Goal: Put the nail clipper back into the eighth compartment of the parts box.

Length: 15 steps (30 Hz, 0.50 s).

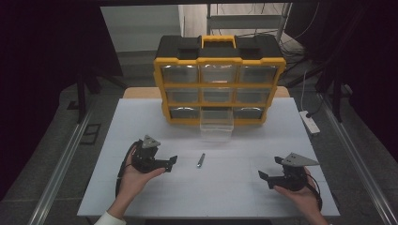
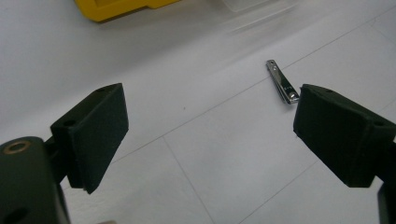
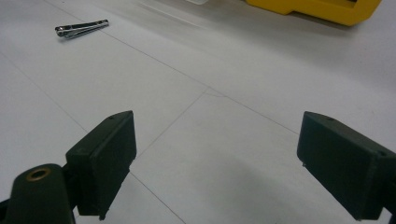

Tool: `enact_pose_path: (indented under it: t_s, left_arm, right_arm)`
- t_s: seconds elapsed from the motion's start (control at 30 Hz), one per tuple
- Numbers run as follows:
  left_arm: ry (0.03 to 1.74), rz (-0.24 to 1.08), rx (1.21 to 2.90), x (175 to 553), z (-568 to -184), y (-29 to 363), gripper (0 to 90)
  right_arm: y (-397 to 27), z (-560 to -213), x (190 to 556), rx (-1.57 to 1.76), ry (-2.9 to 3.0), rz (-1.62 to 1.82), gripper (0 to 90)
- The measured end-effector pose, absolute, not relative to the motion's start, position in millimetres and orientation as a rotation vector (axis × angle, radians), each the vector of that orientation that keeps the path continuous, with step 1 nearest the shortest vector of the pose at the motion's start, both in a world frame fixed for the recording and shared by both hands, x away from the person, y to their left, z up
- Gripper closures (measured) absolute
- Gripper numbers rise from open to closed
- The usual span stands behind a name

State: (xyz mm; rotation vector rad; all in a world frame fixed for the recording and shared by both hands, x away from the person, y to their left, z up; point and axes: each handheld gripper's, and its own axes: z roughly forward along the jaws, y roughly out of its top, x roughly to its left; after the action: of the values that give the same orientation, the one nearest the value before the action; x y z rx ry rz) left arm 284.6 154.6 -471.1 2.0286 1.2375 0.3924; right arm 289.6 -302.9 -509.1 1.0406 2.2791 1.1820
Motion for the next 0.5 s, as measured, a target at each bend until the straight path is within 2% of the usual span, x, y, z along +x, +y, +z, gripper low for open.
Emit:
enact_pose_path:
  t_s: [0.5]
  left_arm:
    - [1.213,0.375,2.038,290,-465,142,11.0]
  right_arm:
    - [-304,-510,290,1.05,2.278,1.176,12.2]
